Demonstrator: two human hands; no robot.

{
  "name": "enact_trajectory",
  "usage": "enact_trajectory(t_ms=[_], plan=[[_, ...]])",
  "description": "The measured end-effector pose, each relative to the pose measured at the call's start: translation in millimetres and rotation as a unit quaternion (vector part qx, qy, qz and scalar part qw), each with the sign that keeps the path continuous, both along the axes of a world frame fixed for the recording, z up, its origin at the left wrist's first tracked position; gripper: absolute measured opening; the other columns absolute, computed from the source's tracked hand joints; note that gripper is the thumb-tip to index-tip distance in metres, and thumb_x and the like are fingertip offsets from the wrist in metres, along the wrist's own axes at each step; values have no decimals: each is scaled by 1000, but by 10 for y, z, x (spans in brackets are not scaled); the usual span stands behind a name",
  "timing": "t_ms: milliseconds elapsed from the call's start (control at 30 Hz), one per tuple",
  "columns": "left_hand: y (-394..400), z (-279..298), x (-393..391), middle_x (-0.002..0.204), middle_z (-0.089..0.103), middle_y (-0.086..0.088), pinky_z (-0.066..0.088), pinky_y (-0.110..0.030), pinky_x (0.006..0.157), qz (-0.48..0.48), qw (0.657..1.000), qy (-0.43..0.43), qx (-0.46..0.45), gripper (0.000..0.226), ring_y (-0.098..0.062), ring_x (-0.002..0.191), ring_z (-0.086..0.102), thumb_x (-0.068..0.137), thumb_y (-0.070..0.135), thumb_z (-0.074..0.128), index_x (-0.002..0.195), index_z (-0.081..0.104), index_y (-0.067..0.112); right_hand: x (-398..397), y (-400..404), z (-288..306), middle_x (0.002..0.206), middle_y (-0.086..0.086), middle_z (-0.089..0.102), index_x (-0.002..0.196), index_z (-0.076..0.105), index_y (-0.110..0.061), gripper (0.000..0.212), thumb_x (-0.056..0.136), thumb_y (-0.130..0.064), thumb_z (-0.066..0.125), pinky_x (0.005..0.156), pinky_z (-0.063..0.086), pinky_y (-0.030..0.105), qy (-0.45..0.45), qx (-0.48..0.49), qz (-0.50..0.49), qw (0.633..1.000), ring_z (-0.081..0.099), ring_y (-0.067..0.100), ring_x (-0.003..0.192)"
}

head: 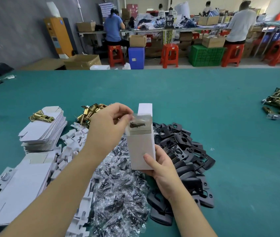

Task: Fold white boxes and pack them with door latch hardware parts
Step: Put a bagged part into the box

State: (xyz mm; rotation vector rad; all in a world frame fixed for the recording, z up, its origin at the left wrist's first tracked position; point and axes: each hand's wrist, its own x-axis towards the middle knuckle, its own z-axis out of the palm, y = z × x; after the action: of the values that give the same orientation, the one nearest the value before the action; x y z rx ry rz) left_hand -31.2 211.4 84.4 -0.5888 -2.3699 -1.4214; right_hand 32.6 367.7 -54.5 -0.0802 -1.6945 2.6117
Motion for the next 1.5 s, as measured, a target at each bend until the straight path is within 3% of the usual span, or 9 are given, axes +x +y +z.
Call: enact_trajectory(t_ms=[100, 333, 500, 700, 1000, 1167, 1300, 1367, 1500], plan=[[105, -70, 28, 88, 75, 12, 59, -36, 80, 0, 998, 18, -67, 9, -3, 83, 71, 92, 10, 72, 95, 74, 19, 15, -2, 30, 127, 14, 70, 132, 64, -23, 43, 90, -25, 73, 86, 60, 42, 0, -20, 9, 1000, 68, 30, 112], [123, -104, 53, 88, 72, 13, 55, -40, 74, 36, 983, 57, -168, 7, -11, 79, 65, 94, 19, 69, 95, 75, 24, 29, 24, 66, 129, 14, 69, 131, 66, -27, 41, 91, -25, 73, 83, 61, 40, 6, -53, 10, 999, 69, 31, 113], [72, -77, 23, 119, 60, 10, 52, -38, 88, -6, 960, 44, -277, 17, -13, 104, 59, 97, 35, 65, 104, 80, 28, 27, 8, 70, 129, 15, 69, 131, 65, -27, 43, 90, -27, 75, 85, 60, 43, 5, -53, 12, 999, 68, 30, 112], [-35, -125, -25, 113, 51, 2, 51, -38, 88, 20, 978, 82, -191, 11, -11, 102, 50, 90, 19, 76, 99, 79, 21, 29, 14, 74, 131, 15, 68, 135, 63, -25, 52, 86, -32, 78, 88, 60, 45, 10, -57, 11, 998, 67, 34, 117], [-13, -128, -72, 118, 61, -2, 42, -41, 99, 9, 966, 66, -251, 4, -23, 117, 47, 88, 26, 78, 88, 83, 26, 20, -9, 20, 128, 14, 69, 134, 63, -25, 50, 87, -30, 79, 98, 57, 50, 12, -6, 15, 1000, 68, 29, 113], [1, -124, -88, 135, 54, 4, 36, -40, 104, -42, 964, 5, -263, 26, -15, 122, 36, 95, 47, 61, 94, 82, 31, 15, -3, 12, 126, 14, 69, 132, 64, -27, 52, 84, -33, 81, 96, 57, 50, 17, 5, 10, 1000, 67, 28, 112], [-13, -124, -79, 144, 47, 4, 34, -42, 107, -75, 954, -59, -285, 57, -14, 129, 33, 84, 73, 39, 95, 79, 34, 19, 1, 15, 126, 14, 69, 133, 64, -27, 53, 83, -33, 81, 94, 58, 48, 14, -2, 11, 1000, 67, 28, 113], [-33, -132, -86, 138, 48, 8, 40, -41, 102, -76, 951, -62, -294, 54, -12, 125, 39, 81, 75, 42, 92, 77, 35, 24, -10, 26, 126, 15, 69, 132, 65, -27, 52, 83, -33, 81, 90, 59, 45, 14, -5, 17, 1000, 67, 28, 112], [-81, -145, -105, 108, 51, 24, 43, -21, 74, -108, 947, -68, -295, 26, 4, 90, 51, 88, 63, 61, 99, 68, 41, 22, -13, 23, 128, 14, 69, 134, 64, -29, 49, 87, -33, 78, 88, 60, 45, 24, -13, 22, 999, 68, 28, 112]])
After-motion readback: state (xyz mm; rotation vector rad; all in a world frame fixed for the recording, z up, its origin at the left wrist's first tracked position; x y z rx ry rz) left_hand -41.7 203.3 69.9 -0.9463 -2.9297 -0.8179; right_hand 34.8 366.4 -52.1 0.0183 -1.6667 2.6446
